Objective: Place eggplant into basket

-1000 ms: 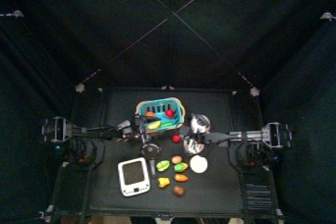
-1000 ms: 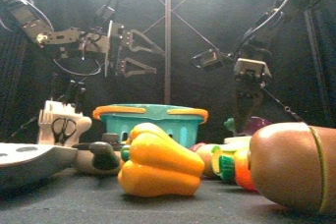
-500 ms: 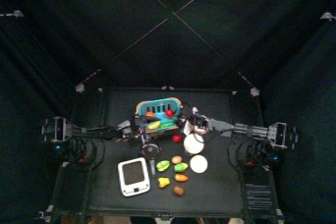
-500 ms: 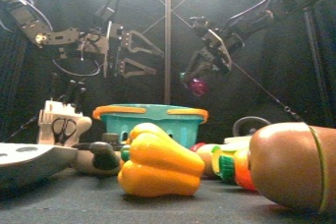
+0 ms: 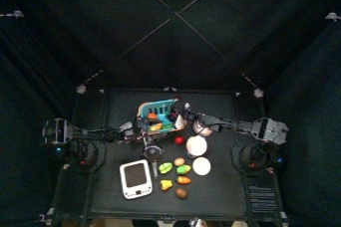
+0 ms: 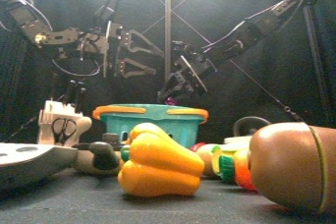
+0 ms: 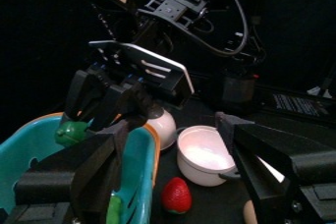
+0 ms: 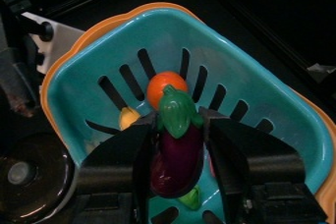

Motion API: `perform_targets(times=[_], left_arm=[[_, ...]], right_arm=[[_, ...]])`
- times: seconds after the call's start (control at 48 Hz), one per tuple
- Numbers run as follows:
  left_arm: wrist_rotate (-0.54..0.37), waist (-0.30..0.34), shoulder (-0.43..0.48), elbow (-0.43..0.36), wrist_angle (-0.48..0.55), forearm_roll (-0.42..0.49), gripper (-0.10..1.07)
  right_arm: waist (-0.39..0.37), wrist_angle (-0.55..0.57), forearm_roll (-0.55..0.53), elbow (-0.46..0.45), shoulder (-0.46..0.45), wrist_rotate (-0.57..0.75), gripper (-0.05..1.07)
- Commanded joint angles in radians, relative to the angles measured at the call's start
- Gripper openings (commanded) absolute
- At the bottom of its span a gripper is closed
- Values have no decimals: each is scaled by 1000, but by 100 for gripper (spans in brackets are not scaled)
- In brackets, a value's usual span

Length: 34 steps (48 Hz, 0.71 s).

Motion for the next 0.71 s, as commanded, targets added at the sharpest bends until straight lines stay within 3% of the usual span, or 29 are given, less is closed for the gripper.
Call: perform_targets(times=[0.0, 0.208, 0.688], left_arm=[[0, -3, -12, -11, -6, 0, 103], [0, -5, -12, -11, -6, 0, 103], [0, -6, -11, -11, -6, 0, 103]], right_arm=[[-3, -9, 2, -34, -14, 0, 79], [-3, -8, -5, -26, -14, -2, 99], [2, 51, -51, -34, -14, -2, 99]])
